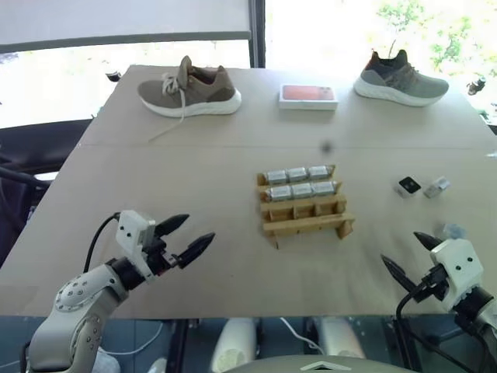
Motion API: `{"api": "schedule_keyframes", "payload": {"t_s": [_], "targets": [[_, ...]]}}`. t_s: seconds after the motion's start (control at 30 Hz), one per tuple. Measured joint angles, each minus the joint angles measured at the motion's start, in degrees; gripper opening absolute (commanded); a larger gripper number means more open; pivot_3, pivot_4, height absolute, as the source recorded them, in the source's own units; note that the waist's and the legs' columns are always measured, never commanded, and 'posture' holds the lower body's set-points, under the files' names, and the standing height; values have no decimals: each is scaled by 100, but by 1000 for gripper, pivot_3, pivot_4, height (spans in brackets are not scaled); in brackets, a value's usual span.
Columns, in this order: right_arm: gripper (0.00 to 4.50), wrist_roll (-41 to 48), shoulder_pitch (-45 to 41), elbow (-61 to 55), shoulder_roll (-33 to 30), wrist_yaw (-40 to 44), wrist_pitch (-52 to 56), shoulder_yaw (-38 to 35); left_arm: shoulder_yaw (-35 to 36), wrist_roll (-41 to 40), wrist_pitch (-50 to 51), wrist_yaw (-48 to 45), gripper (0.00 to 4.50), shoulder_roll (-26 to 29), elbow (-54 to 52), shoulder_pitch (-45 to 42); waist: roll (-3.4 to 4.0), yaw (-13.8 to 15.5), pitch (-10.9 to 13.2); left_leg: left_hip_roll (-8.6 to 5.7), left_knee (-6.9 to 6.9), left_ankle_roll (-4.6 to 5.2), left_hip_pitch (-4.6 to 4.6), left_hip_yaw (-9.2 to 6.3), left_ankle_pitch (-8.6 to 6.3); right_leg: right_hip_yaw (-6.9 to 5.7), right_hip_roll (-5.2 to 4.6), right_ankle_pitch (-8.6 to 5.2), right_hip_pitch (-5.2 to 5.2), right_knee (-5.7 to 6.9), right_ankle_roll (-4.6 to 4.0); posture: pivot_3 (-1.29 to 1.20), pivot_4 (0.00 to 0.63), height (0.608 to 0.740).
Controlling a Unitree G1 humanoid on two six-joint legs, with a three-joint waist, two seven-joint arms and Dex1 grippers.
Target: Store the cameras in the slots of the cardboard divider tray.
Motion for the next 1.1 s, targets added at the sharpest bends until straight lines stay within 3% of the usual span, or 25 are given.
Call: {"api": "schedule_keyframes", "payload": {"t_s": [0.07,0.2,0.33,0.43,0.67,0.97,1.1], "targets": [[4500,-62,-67,-72,77,-166,181,-6,-11,0,2,3,4466,0,8,-49,1,0,1,1,0,0,1,-1,0,-1,1,3,0,0,-5,0,150,740],[4500,-791,-1442,-570,1249,-2444,2528,-319,-134,-413,41,-154,4466,-21,-63,-1367,0,46,-8,-2,15,-31,-24,-20,18,-26,-5,23,-16,9,-34,0,150,740],[4500,-1168,-2036,-990,1680,-3381,4217,-530,-461,-790,203,-1187,4466,634,-298,-1719,16,-2,-19,-4,-7,-55,-18,-6,33,-28,19,21,-21,10,-33,0,150,740],[4500,-1265,-2519,-1057,1869,-3676,5109,-600,-729,-879,306,-1842,4466,998,-304,-2101,28,-34,-12,-4,-11,-54,-21,5,32,-17,30,21,-29,4,-32,0,150,740],[4500,-1325,-3606,-897,2191,-3868,6344,-990,-974,-1026,503,-2222,4466,1071,-311,-2622,28,-28,-11,-5,-11,-27,-19,4,19,-10,37,19,-25,2,-28,0,150,740],[4500,-1501,-4059,-385,2281,-3937,6809,-1292,-975,-1183,691,-2295,4466,1109,-396,-2783,31,-32,-9,-5,-11,-27,-20,3,19,-8,40,20,-26,2,-26,0,150,740],[2942,-1508,-4141,-152,2280,-3933,6645,-1291,-967,-1251,748,-2296,4500,1139,-416,-2795,31,-49,-9,-5,-11,-27,-19,4,19,-6,41,20,-26,3,-26,0,150,740]]}}
